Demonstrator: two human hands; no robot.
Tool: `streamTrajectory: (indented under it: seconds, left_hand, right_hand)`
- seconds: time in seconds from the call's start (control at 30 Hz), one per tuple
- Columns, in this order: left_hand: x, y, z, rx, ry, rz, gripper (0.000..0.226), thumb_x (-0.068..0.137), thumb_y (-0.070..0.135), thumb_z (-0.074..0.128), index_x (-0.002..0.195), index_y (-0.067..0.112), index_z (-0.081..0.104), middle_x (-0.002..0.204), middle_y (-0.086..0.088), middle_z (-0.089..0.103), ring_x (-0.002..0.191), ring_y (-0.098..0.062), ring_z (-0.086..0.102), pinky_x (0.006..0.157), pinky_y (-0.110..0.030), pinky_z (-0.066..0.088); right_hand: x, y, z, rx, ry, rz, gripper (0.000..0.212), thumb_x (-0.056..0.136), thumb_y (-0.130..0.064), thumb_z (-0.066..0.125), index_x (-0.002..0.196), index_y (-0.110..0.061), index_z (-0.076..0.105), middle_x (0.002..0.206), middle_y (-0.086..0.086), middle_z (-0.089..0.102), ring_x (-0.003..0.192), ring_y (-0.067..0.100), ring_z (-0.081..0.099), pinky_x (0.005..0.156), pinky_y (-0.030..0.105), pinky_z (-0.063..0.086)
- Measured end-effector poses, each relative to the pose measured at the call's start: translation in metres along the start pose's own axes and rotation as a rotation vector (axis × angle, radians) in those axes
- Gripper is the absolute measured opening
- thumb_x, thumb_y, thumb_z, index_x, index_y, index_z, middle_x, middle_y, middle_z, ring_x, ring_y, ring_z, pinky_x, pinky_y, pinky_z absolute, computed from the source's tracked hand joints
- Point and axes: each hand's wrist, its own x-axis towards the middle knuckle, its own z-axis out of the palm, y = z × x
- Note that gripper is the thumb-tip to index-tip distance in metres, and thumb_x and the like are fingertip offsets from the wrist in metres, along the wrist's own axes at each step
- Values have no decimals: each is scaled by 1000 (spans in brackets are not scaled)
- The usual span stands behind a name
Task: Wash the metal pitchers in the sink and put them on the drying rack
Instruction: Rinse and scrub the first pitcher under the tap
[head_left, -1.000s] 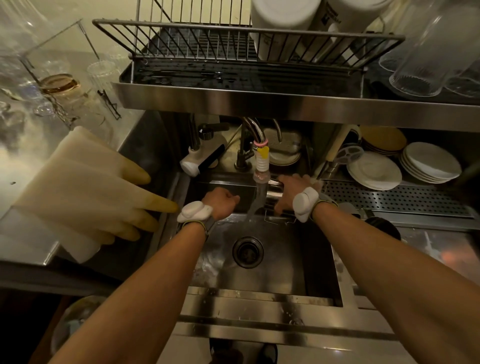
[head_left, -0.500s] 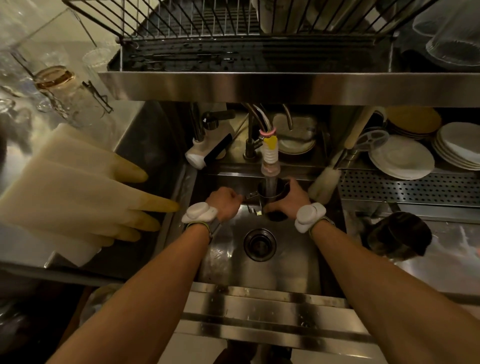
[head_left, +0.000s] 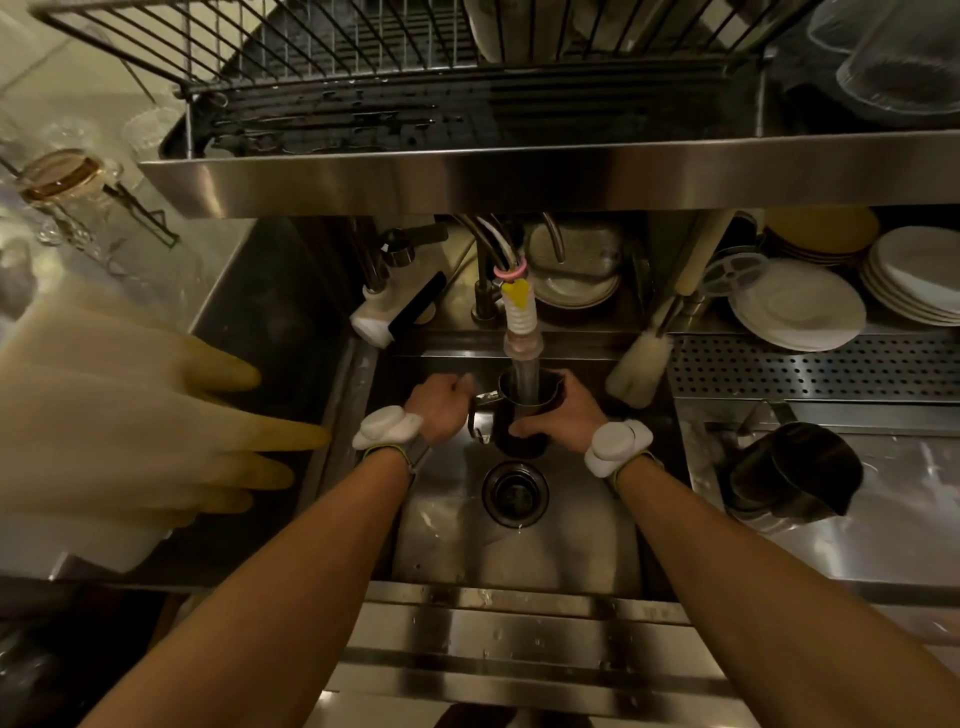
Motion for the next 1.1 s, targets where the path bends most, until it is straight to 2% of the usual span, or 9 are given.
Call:
streamTrajectory:
  seconds: [0.13,0.27,0.37,0.53,0.67,0.8,0.9,0.97,1.1]
  left_hand:
    - [1,11,6,-175,-5,63,46,99,35,34,83,7,66,92,-15,71,90,-29,64,87,-35,45]
    - [-2,26,12,-320,-96,40,41,100,31,35,74,14,61,67,-3,62,59,-14,57,58,-23,44]
    - [-8,34,14,-461,-217,12,36,100,30,38,74,15,58,70,-4,61,64,-15,57,60,-26,40]
    - [-10,36,14,-502,-262,109,31,98,16,45,99,-6,66,94,-15,64,89,-21,58,77,-18,44]
    - [-7,26,10,-534,-255,113,34,98,15,44,103,-12,64,96,-16,65,92,-20,60,72,-11,47]
    - [-1,24,10,-473,-86,51,39,99,29,42,95,0,68,86,-12,61,83,-20,55,77,-27,42]
    - [3,19,12,-423,-77,-5,36,99,38,38,98,12,63,79,-5,60,74,-18,54,66,-29,41]
    - [2,16,13,-399,-121,-26,38,99,39,35,101,12,62,80,-7,61,74,-20,57,67,-30,44]
    - [5,14,14,-350,-77,17,47,100,35,35,104,0,66,98,-16,66,88,-25,59,85,-33,45]
  right_hand:
    - [2,-2,-4,160,88,113,91,61,-7,84,136,-10,33,110,-1,52,105,17,52,83,26,42]
    - [2,-1,-6,265,95,173,81,68,-13,80,135,-10,34,111,4,54,96,20,56,75,29,46]
    - [0,1,-7,288,94,190,55,77,-18,70,126,-12,47,100,3,61,84,17,60,62,26,46]
    - [-3,0,-2,349,55,212,32,81,-21,65,111,-21,55,102,8,65,84,19,62,63,28,48]
    - [-3,-3,2,401,47,161,21,77,-11,71,81,-25,55,60,-11,67,54,4,66,38,18,47]
    - [1,-11,6,348,118,93,26,71,-12,78,84,-25,59,79,-6,68,78,13,66,55,17,50]
    - [2,-11,7,229,128,6,52,61,-12,85,104,-21,57,97,-7,63,90,10,60,72,15,49]
    - [-1,-10,7,124,138,-20,78,55,-15,88,122,-13,47,114,-1,59,104,15,56,88,26,48]
    - [-5,-5,0,-17,114,-79,77,53,-15,88,115,-21,42,116,-3,56,107,15,53,82,22,44]
